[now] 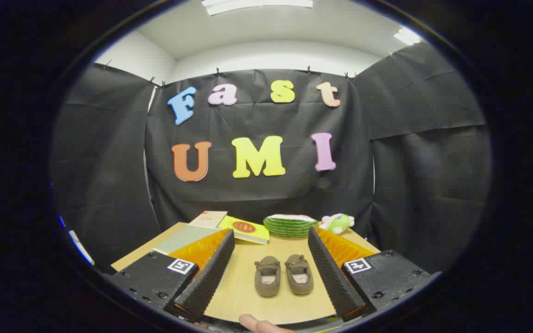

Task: Open the storage box then place both shoes into the box .Put the left shoe in first, then the right shoe, with the right side of both shoes facing outward in a uniform manner.

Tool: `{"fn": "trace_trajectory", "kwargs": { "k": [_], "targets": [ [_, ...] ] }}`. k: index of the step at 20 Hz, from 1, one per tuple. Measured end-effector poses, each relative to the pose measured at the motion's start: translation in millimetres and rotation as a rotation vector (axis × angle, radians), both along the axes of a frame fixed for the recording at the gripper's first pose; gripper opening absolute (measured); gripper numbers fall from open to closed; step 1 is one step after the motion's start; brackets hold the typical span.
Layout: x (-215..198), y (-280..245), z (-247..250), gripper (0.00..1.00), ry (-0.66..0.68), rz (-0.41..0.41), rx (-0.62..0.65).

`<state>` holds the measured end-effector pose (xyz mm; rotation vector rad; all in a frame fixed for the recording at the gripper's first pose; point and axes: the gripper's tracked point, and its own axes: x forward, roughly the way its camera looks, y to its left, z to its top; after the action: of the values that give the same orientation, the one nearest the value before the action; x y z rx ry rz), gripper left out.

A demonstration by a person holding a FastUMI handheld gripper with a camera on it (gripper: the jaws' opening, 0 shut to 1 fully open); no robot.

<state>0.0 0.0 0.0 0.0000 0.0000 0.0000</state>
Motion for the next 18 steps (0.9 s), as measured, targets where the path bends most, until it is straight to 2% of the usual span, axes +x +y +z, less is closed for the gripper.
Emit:
{"fn": "trace_trajectory", "kwargs": {
  "k": [7,11,14,18],
  "targets": [
    [0.5,-16.1,-5.9,1.00,0.008,-0.032,-0.016],
    [9.6,-14.9,-18.4,1.00,0.035,-0.021,-0.007],
    [29.5,-11.7,-29.9,1.00,0.076,0.005,0.014],
    [80.3,4.4,-56.2,1.00,0.184,0.090,0.092]
  ]
}}
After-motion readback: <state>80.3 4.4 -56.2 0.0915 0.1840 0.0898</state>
